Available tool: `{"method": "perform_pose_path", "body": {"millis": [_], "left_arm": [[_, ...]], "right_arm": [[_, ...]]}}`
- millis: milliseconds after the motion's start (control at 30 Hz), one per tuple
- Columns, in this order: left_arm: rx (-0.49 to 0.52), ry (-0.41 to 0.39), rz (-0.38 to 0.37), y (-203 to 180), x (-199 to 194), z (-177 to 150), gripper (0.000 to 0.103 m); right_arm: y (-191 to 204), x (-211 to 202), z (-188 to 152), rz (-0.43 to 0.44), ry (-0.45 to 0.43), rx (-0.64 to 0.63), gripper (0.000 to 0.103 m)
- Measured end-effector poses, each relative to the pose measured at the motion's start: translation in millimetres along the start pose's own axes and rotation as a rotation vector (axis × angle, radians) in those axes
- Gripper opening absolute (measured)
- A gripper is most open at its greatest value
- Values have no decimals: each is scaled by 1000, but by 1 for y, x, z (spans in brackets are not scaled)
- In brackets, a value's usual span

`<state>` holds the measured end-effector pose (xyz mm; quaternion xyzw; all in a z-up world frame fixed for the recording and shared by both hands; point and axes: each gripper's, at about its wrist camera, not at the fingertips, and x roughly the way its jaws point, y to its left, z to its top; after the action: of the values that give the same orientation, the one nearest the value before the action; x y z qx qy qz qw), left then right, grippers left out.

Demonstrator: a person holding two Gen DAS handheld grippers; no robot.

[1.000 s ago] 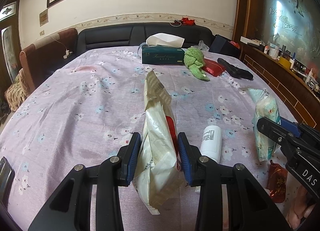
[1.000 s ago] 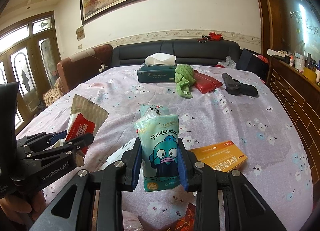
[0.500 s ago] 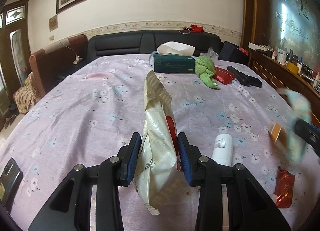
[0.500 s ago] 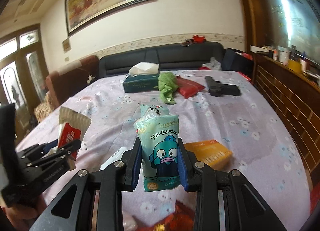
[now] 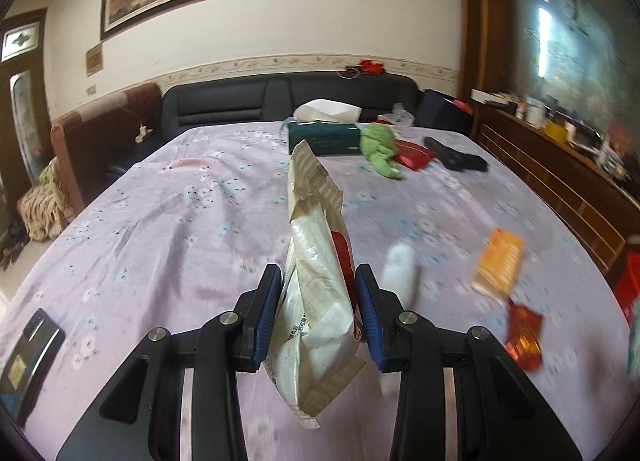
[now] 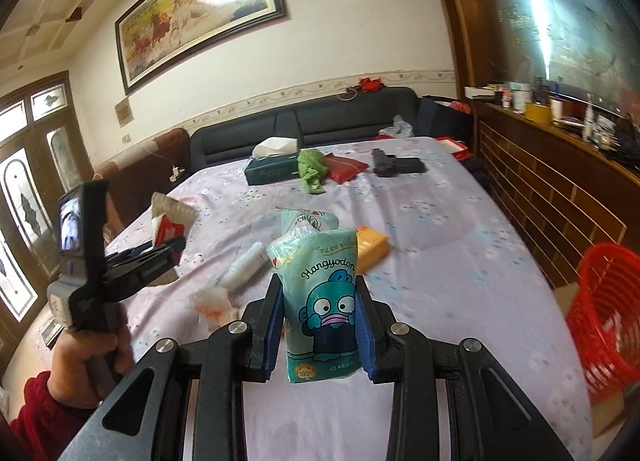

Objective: Collect trash
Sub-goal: 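Carry both items to the red basket and open both grippers over it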

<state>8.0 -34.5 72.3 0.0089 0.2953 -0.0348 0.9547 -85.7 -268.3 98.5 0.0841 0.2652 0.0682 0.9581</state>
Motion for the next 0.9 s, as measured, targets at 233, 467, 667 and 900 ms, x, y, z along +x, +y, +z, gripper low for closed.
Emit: {"method": "perform_pose_path", "body": {"millis": [233, 467, 667, 900], "left_arm": [[46, 36, -152, -33, -39, -16, 37], [181, 119, -407, -128, -57, -16, 37], [283, 189, -621, -226, -69, -12, 37], [330, 265, -817, -342, -74, -8, 37]], "right_arm": [[-33, -12, -26, -2, 48, 90, 35], [-90, -28, -33, -13, 40, 235, 35], [-166, -77, -21, -136, -67, 339, 36], [-258, -124, -13, -280, -120, 470, 36]]}}
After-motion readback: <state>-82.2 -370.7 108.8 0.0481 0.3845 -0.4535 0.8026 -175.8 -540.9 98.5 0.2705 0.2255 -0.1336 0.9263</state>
